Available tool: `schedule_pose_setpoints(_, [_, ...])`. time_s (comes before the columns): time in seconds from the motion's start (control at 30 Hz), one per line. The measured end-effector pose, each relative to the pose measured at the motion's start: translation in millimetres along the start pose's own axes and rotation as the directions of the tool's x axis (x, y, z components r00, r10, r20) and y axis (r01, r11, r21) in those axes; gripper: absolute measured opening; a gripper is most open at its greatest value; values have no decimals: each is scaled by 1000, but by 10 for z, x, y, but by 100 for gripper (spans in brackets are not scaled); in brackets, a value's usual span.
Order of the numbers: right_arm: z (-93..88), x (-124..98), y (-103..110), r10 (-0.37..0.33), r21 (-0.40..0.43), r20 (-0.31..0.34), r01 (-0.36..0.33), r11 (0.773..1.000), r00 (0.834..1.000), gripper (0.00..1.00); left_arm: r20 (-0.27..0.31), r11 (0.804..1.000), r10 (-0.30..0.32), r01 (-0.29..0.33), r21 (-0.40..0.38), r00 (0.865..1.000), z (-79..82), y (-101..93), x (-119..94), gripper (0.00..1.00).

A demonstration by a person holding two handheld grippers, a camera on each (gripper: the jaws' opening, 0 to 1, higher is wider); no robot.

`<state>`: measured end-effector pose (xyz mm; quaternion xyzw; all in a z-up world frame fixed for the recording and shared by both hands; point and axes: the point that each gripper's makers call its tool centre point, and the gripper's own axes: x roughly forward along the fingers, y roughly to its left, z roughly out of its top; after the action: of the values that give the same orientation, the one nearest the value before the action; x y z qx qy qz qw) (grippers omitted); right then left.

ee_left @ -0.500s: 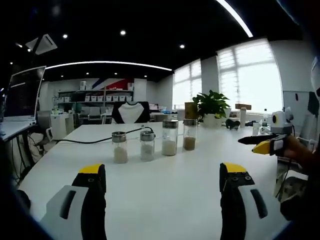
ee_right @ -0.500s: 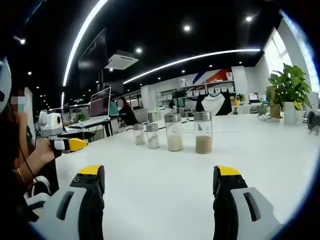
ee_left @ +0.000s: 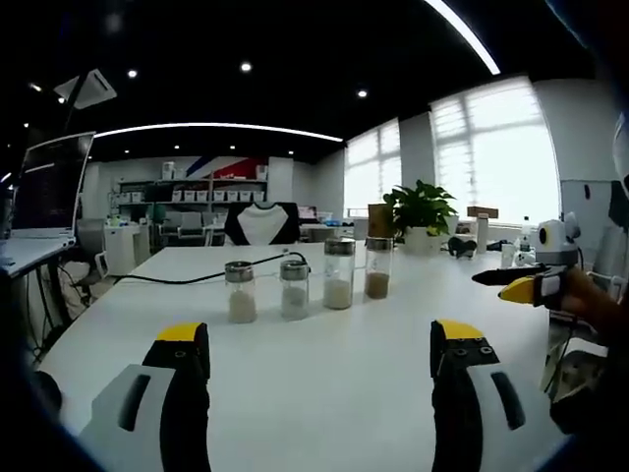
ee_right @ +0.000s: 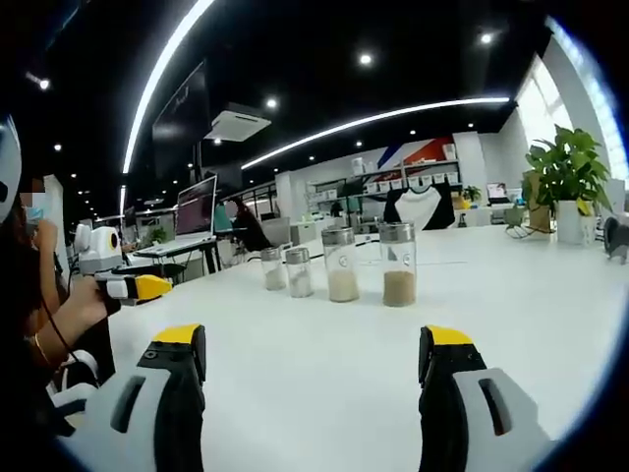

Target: Rotate the seasoning bottle until the label or dispensing opening points toward the visible target arrow and the bottle remains upright within the marked orientation range

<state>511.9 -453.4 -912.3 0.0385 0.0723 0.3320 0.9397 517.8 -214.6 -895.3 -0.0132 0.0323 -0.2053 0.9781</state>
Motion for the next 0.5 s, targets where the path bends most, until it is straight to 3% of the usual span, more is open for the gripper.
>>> schedule_pose_setpoints(0.5, [-43, 6, -38, -9, 0, -3, 9, 1000, 1000, 91, 14, 999, -40, 40, 0, 999, 55, -128, 144, 99])
